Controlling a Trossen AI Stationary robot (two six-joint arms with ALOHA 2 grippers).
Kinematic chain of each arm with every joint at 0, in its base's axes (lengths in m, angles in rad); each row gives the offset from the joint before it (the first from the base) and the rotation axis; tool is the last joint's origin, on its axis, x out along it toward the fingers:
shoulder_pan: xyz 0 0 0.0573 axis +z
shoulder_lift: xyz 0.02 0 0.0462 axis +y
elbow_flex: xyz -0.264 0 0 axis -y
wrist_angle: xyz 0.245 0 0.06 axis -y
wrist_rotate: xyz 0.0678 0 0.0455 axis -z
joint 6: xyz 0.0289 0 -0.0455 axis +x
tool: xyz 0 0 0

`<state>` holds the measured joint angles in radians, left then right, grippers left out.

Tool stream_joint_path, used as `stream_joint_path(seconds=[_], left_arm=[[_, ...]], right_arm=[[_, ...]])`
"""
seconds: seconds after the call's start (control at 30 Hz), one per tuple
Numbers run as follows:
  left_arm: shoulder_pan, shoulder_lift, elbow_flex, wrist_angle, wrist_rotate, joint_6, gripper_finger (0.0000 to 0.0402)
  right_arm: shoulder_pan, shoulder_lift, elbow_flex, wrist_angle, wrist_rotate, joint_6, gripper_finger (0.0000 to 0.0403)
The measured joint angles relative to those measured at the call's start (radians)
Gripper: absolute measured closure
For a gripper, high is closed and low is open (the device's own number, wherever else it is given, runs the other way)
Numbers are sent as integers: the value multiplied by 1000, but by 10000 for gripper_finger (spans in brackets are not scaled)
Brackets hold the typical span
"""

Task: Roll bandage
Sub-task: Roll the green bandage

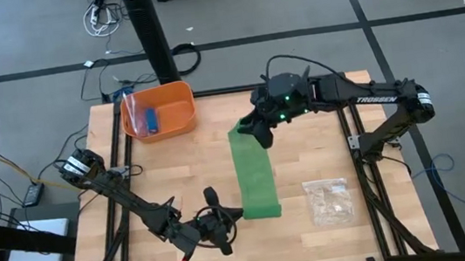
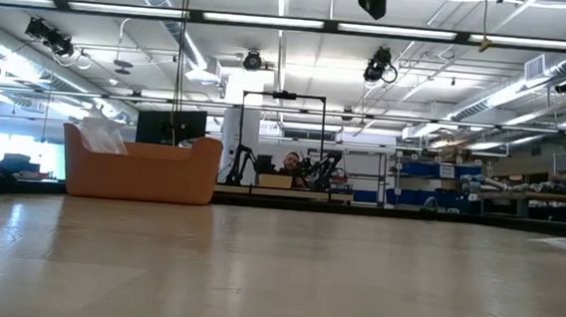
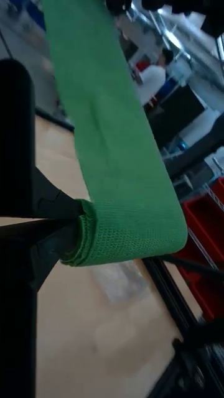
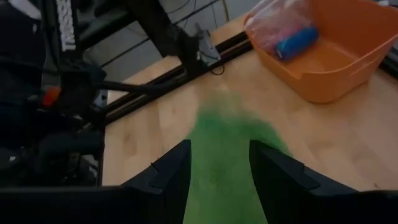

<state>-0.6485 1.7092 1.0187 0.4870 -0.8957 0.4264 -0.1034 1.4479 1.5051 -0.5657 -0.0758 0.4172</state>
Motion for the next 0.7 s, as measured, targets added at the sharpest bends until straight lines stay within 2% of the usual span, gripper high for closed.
stream_joint_path(seconds=[0.2, 0.33, 0.43, 0.6, 0.7], left_arm=[[-6, 0, 0, 1, 78, -43, 400], [-18, 0, 0, 17, 78, -46, 400], [-25, 0, 2, 56, 76, -46, 399], [-41, 0, 35, 56, 28, -47, 399], [-50, -10, 37, 34, -31, -55, 399]], right_arm=[[-6, 0, 0, -39, 4, -15, 237], [-9, 0, 0, -42, 3, -60, 237], [2, -3, 0, -46, 1, -154, 235], [75, -34, 0, -111, 9, -281, 235], [153, -80, -54, -138, 74, -309, 239]])
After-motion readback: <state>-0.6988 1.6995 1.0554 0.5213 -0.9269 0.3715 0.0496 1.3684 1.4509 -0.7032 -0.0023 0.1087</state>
